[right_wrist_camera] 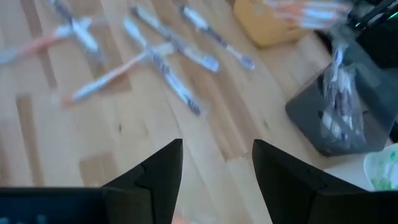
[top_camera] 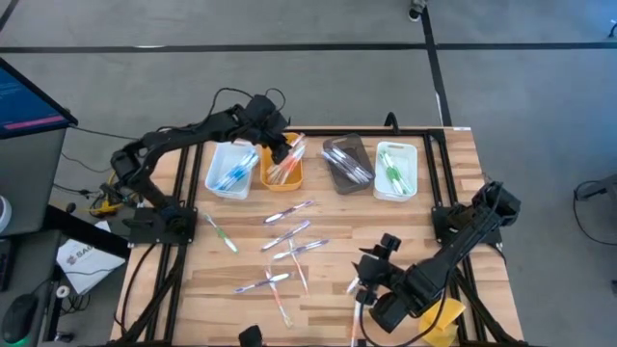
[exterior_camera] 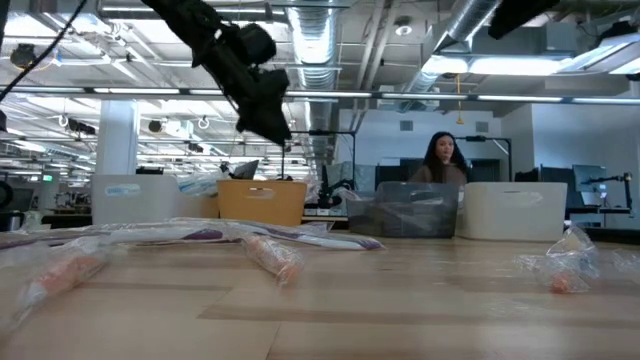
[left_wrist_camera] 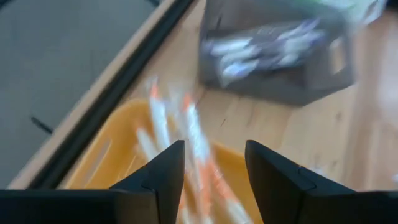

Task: Pick & Place Toothbrushes
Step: Put the orange toothbrush into the yellow bin

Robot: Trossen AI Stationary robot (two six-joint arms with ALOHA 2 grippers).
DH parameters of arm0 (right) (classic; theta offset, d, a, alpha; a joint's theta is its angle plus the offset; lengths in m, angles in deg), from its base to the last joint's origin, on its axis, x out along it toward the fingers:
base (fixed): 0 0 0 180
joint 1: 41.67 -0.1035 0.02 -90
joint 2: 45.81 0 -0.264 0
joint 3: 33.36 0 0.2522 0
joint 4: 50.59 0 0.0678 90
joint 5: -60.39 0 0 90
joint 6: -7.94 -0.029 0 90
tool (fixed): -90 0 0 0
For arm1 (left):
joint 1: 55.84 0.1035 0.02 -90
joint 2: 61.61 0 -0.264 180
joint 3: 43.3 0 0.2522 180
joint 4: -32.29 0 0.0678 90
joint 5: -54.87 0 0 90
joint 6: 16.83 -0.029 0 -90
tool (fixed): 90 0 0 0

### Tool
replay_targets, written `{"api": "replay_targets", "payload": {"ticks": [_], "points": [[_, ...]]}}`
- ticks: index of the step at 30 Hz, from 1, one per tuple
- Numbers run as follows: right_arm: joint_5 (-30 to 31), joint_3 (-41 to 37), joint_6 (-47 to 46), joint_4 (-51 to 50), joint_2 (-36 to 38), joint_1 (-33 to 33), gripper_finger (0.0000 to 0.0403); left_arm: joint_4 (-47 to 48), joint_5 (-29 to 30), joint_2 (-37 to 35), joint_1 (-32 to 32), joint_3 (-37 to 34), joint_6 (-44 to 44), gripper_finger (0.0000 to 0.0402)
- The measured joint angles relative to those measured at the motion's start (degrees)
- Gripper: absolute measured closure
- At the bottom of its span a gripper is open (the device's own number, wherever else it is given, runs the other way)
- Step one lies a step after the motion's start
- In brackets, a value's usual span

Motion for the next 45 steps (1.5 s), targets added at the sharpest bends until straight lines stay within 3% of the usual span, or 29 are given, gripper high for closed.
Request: {"api": "replay_targets", "payload": {"ticks": [7,12,22,32,38,45], "points": [[-12.49,-0.02,7.75,-0.37,0.0,-1.08,0.0214,0.29,-0.06,-10.56,-4.97,-0.3,0.0,0.0237],[-20.17,-0.02,9.45,0.04,0.0,-1.77,0.0217,0.15,-0.12,-18.57,-11.35,-4.7,0.02,0.0237],[-22.4,-0.04,6.15,1.42,0.0,-2.32,0.0238,-6.36,-0.1,-33.14,-24.77,-22.5,0.79,0.0235],[-29.87,-0.04,-21.8,17.13,-0.01,-2.46,0.023,-19.76,-0.13,-40.53,-29.82,-34.5,3.03,0.0238],[-32.92,0.06,-41.49,16.23,-2.0,-2.69,0.023,-21.09,-0.09,-40.65,-29.93,-35.06,3.02,0.0236],[-43.37,0.0,-50.8,19.63,-7.27,-2.07,0.0227,-21.87,-0.1,-40.63,-30.01,-35.06,3.02,0.0238]]}}
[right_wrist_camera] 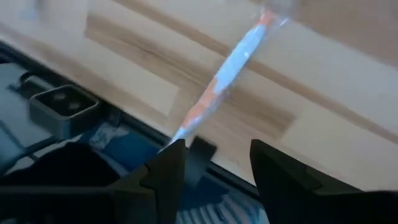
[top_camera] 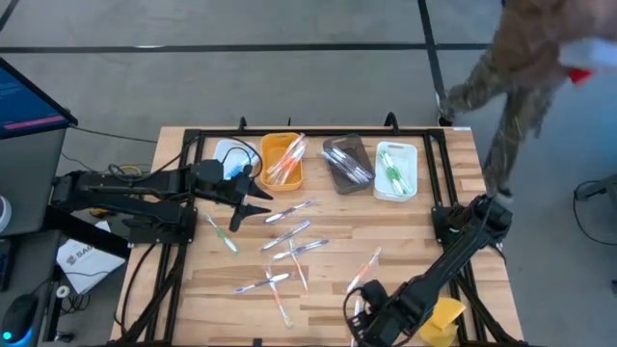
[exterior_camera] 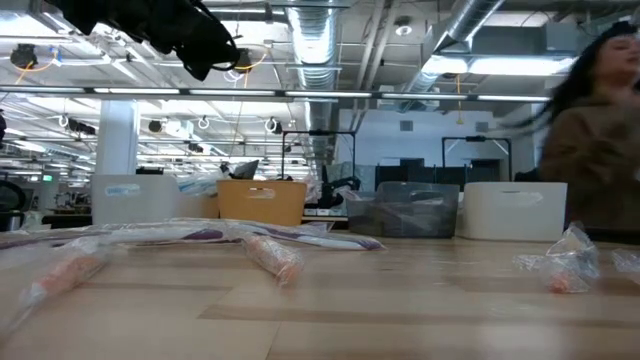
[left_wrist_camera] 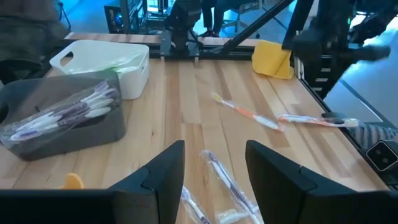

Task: Pick & Place Toothbrushes
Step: Put the orange toothbrush into the yellow bin

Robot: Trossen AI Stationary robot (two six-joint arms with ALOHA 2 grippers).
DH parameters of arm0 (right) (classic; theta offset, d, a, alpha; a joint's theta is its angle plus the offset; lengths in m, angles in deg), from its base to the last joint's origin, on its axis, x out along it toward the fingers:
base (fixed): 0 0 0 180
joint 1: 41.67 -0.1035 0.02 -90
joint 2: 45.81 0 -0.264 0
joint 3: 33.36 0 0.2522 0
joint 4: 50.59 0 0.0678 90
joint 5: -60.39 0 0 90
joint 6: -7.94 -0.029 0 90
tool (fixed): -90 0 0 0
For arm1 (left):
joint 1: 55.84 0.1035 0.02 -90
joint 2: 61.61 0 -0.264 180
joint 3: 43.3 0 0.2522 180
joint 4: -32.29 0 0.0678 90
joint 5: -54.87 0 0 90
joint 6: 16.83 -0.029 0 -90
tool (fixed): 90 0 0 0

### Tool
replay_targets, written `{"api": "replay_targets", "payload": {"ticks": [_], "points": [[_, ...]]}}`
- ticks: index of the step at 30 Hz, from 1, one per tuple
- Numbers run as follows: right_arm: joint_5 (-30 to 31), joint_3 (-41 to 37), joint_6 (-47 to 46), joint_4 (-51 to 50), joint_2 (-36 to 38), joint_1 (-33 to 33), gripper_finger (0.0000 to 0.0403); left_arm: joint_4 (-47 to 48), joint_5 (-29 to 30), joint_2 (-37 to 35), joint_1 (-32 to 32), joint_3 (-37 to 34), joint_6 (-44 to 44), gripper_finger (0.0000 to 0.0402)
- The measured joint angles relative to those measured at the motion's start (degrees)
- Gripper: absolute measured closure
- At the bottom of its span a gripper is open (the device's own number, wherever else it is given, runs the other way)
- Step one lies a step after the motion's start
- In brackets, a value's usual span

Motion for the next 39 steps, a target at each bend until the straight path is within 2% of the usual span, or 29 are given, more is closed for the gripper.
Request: {"api": "replay_targets", "payload": {"ticks": [5,10,19,31,39], "points": [[-2.8,-0.05,-0.81,3.67,-4.56,2.43,0.0227,-0.42,0.0,0.0,0.0,0.0,0.0,0.0235],[-5.69,-0.05,3.06,5.66,-7.27,5.09,0.0223,-0.6,0.0,0.02,0.0,0.0,0.0,0.0238],[-5.74,-0.04,5.6,-0.94,-7.27,7.83,0.0221,-0.77,0.0,0.04,0.02,0.0,-0.18,0.0238],[-5.91,-1.41,0.95,1.35,-8.41,6.34,0.0216,-0.81,0.0,0.07,0.02,0.0,-0.08,0.0242],[-5.43,-1.27,2.82,1.61,-11.37,6.08,0.0213,-0.79,0.0,0.07,0.02,0.0,-0.03,0.0242]]}}
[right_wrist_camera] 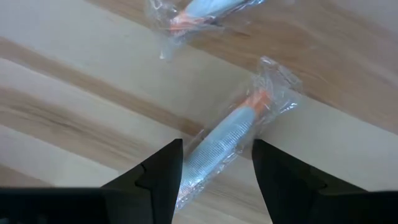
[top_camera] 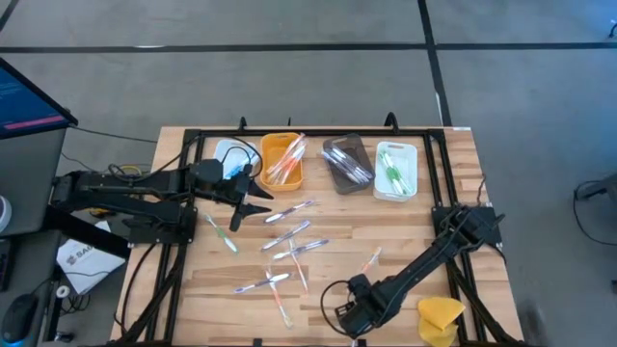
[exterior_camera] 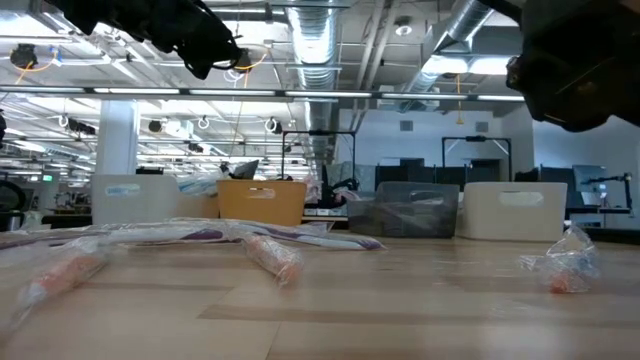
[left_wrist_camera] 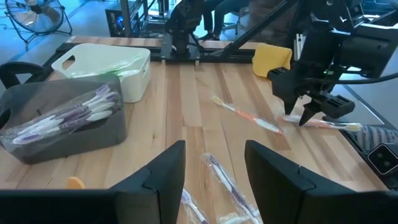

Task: Pick & Place Toothbrushes
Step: Put the orange toothbrush into the yellow bin

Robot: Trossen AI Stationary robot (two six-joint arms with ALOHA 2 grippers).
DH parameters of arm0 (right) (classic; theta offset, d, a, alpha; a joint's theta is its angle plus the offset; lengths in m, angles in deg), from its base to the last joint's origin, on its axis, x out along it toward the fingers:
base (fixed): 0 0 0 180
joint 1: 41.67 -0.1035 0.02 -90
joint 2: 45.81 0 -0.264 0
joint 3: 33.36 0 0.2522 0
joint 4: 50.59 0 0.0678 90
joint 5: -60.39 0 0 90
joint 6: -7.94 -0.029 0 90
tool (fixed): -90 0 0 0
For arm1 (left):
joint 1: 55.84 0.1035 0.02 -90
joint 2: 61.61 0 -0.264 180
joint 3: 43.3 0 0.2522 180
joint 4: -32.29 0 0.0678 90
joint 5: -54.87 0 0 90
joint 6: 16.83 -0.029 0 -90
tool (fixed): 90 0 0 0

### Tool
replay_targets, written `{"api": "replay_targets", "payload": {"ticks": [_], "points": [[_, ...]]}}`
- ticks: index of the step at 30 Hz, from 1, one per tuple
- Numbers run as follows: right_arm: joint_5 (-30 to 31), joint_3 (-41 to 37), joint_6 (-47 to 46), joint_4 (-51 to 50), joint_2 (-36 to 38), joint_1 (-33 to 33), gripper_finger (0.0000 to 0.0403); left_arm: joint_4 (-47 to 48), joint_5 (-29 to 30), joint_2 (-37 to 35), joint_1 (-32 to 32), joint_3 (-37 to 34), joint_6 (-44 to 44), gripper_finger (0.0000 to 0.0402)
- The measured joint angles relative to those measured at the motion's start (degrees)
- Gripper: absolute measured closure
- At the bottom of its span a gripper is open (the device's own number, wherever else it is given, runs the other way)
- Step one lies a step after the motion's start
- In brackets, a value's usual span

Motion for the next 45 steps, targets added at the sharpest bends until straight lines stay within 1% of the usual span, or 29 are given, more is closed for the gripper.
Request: {"api": "replay_targets", "payload": {"ticks": [5,17,24,27,31,34,38,40,43,45], "points": [[3.75,-0.17,0.8,1.01,0.0,-0.24,0.0214,0.0,0.0,0.0,0.0,0.01,-0.01,0.0241],[4.2,-0.11,-2.43,1.38,-0.14,-0.42,0.0194,0.02,0.0,0.0,0.0,0.02,0.01,0.024],[3.88,-0.11,-2.82,0.61,-0.18,-0.39,0.0206,0.0,0.0,0.0,0.0,-0.05,0.01,0.0244],[2.35,-0.1,-3.33,-0.31,-0.29,-0.22,0.0216,0.02,0.0,-0.04,0.0,-1.63,-0.1,0.0245],[1.84,-0.11,-3.37,-1.1,-0.31,-0.01,0.0238,0.15,0.0,-0.02,0.0,-4.0,-0.14,0.0245],[0.84,-0.13,-3.31,-1.7,-0.31,0.3,0.0262,-0.14,0.0,-0.02,0.0,-4.31,-0.14,0.0245],[-1.5,-0.12,-2.23,-3.05,-0.31,0.92,0.0307,-2.3,0.0,-0.07,0.0,-4.31,-0.16,0.0245],[-0.69,-0.11,-0.81,-3.97,-0.3,1.16,0.0335,-2.63,0.0,-0.07,0.0,-4.31,-0.17,0.0245],[-1.11,-0.17,2.51,-5.12,-0.32,1.8,0.038,-2.62,0.0,-0.07,0.0,-4.31,-0.14,0.0245],[-1.18,-0.2,3.97,-5.21,-0.31,2.1,0.039,-2.62,0.0,-0.07,0.0,-4.31,-0.17,0.0245]]}}
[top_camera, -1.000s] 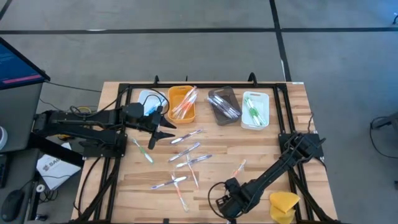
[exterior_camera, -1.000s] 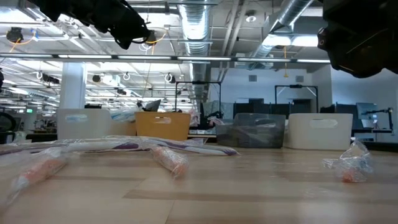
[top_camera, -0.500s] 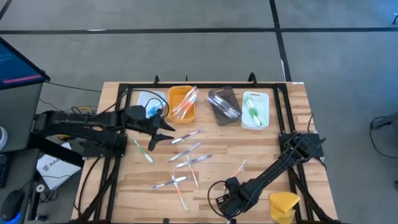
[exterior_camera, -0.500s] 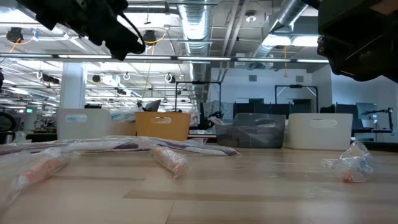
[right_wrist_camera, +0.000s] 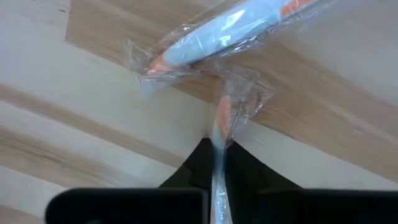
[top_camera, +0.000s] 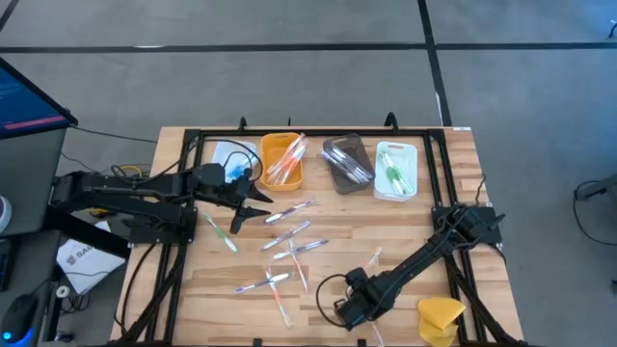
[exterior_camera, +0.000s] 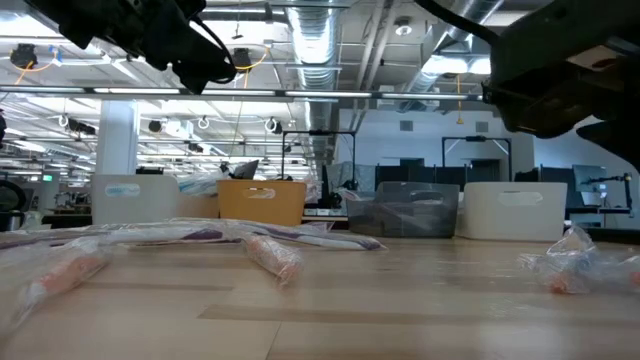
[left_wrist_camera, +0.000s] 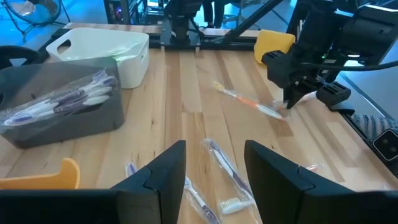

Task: Pick & Place Toothbrushes
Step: Put the orange toothbrush into the yellow bin

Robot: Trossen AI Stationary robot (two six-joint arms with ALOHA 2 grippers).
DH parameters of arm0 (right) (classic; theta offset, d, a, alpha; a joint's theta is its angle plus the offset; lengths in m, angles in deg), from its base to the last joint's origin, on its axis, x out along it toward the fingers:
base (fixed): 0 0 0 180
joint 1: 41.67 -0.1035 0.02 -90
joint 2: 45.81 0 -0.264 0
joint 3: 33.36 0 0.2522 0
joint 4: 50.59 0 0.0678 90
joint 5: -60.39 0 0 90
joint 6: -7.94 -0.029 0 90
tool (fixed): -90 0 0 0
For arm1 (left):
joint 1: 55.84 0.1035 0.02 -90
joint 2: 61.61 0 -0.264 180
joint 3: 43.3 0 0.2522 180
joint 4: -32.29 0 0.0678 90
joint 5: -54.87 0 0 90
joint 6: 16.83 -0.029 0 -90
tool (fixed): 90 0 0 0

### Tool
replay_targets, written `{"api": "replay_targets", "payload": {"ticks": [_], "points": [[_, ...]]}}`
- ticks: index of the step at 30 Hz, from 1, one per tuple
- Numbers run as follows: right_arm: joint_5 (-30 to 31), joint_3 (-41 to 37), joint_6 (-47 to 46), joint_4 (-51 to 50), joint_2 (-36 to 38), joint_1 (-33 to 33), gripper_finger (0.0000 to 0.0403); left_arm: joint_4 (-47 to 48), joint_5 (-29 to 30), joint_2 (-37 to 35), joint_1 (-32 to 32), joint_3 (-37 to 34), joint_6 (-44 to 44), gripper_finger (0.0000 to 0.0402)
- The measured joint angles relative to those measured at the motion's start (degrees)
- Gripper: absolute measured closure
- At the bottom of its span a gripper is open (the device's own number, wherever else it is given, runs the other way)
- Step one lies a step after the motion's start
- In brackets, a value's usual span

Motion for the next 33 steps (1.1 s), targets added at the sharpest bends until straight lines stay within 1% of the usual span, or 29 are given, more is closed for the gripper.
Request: {"api": "replay_targets", "payload": {"ticks": [3,9,15,16,20,23,25,28,30,33], "points": [[-0.33,0.0,0.55,-0.23,0.0,0.26,0.0383,-0.02,0.0,0.0,0.0,0.0,0.09,0.0245],[-0.56,0.15,2.88,-1.62,0.37,0.37,0.0393,-0.19,0.0,0.0,0.0,0.0,0.13,0.0245],[1.0,4.4,5.2,-15.24,-0.37,0.1,0.0393,-0.31,0.0,0.0,0.0,0.0,0.13,0.0245],[1.65,5.85,5.2,-17.14,-0.32,-0.06,0.0393,-0.41,0.0,0.0,-0.09,0.0,0.13,0.0245],[4.26,12.98,4.98,-30.12,0.0,-0.74,0.0393,-2.35,-0.02,0.02,-2.09,0.0,-0.46,0.0245],[10.17,19.13,4.56,-35.52,0.04,-1.61,0.0393,-9.73,-0.94,0.52,-4.97,-1.99,-2.7,0.0245],[15.77,23.43,4.86,-37.13,0.04,-2.07,0.0393,-17.33,-4.75,0.6,-6.97,-4.94,-4.81,0.0245],[26.34,29.44,7.61,-37.67,0.15,-2.9,0.0393,-29.49,-9.47,1.37,-9.54,-9.87,-6.54,0.0245],[33.38,32.88,10.68,-37.25,0.15,-2.93,0.0393,-36.32,-9.9,1.61,-10.96,-12.57,-5.84,0.0245],[41.11,36.48,18.08,-34.91,0.22,-2.55,0.0393,-44.1,-8.48,3.52,-12.17,-14.75,-3.79,0.0244]]}}
